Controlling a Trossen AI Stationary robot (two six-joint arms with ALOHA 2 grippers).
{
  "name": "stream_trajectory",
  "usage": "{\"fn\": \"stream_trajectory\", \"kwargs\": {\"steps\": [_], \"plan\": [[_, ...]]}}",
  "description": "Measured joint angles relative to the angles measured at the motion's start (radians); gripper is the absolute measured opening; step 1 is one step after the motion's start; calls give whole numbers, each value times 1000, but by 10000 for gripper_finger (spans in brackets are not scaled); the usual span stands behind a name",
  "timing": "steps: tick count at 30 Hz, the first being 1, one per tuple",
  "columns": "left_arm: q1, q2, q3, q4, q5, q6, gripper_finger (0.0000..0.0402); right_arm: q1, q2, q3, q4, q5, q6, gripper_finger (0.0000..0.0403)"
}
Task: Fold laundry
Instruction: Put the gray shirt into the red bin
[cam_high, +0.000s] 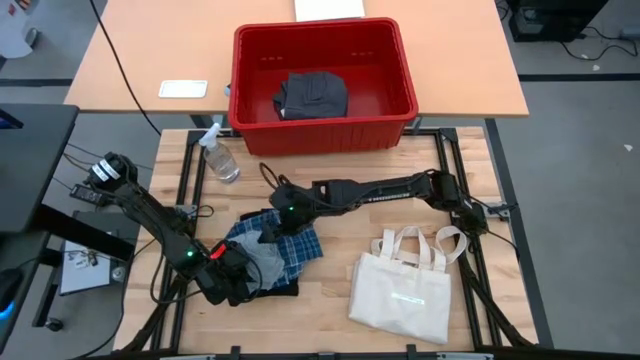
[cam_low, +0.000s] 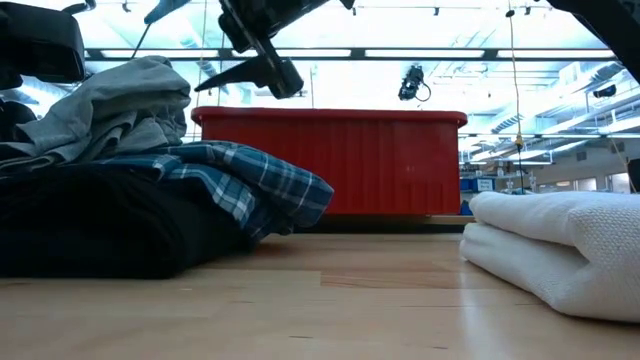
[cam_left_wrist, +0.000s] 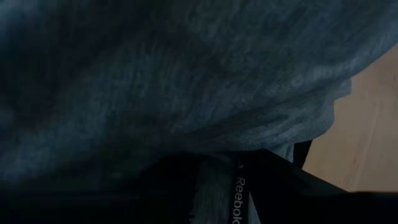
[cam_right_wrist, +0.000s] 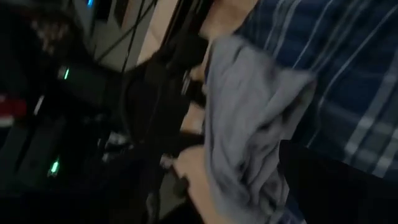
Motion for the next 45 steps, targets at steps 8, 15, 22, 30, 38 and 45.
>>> {"fn": "stream_trajectory", "kwargs": {"steps": [8,15,22,30,38,45], "plan": [[0,0,0,-6,1,1,144,-6,70,-3,65,41,-11,345],[0,-1,0,2,1,0,144,-50,48,1,159,87,-75,345],[2,-1,0,5,1,18,144,-88,74,0,200,39,-105,345],[8,-1,0,-2,2,27,144,-79,132,-1,174,-68,-79,345],[18,-2,0,-10,-1,21,144,-40,101,-1,146,-171,-31,345],[58,-2,0,-15,-4,37,144,-28,99,0,230,-195,26,345]]}}
